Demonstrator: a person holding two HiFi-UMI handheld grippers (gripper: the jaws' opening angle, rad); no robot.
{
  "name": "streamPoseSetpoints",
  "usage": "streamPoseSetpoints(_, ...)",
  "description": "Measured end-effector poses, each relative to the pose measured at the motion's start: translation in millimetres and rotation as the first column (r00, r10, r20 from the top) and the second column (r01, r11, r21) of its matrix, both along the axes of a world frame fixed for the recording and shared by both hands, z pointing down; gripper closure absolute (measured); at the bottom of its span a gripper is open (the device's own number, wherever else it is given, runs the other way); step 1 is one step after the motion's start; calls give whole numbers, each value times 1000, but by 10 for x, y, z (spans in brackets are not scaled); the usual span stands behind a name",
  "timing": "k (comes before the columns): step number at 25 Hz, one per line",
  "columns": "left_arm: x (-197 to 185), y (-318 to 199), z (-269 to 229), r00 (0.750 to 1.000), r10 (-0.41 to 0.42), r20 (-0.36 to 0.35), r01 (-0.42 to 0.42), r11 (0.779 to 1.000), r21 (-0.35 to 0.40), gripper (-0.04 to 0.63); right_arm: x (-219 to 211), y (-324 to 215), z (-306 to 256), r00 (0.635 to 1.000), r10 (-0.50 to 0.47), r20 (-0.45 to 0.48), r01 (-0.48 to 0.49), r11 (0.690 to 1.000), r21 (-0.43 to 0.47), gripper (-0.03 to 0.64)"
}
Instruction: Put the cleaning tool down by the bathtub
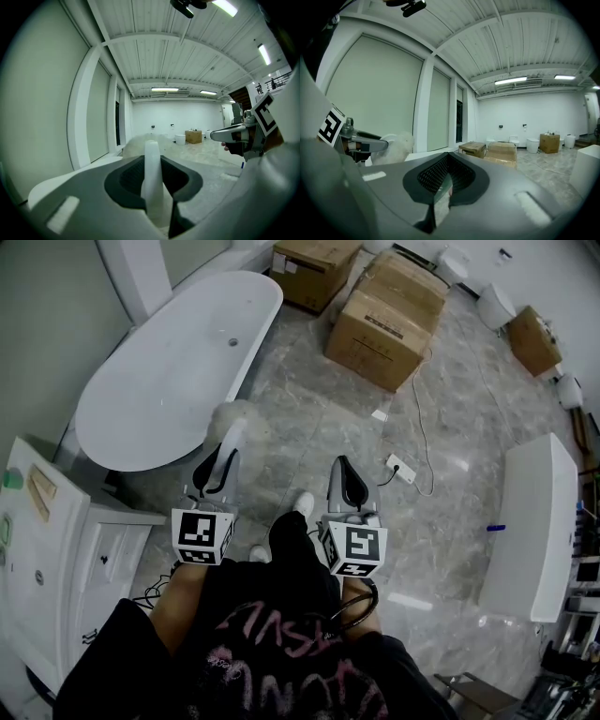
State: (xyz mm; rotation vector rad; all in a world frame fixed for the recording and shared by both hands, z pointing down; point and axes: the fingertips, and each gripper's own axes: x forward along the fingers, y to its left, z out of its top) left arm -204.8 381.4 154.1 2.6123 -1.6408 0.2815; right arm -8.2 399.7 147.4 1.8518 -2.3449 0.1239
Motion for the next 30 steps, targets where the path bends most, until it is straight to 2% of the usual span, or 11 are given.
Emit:
streamPoseSetpoints(13,131,-572,254,998,-17,55,21,998,-65,502,146,-772,277,999,-31,37,33,998,-59,604)
streamPoseSetpoints(20,270,-880,359,997,-4,76,10,997,-75,502,257,-1081,432,999,-35,41,38,996,-85,603)
streamPoseSetpoints(30,660,-1564,482,995,-23,92,33,994,-107,502,636,-1831,581,997,-63,50,68,991,-115,603)
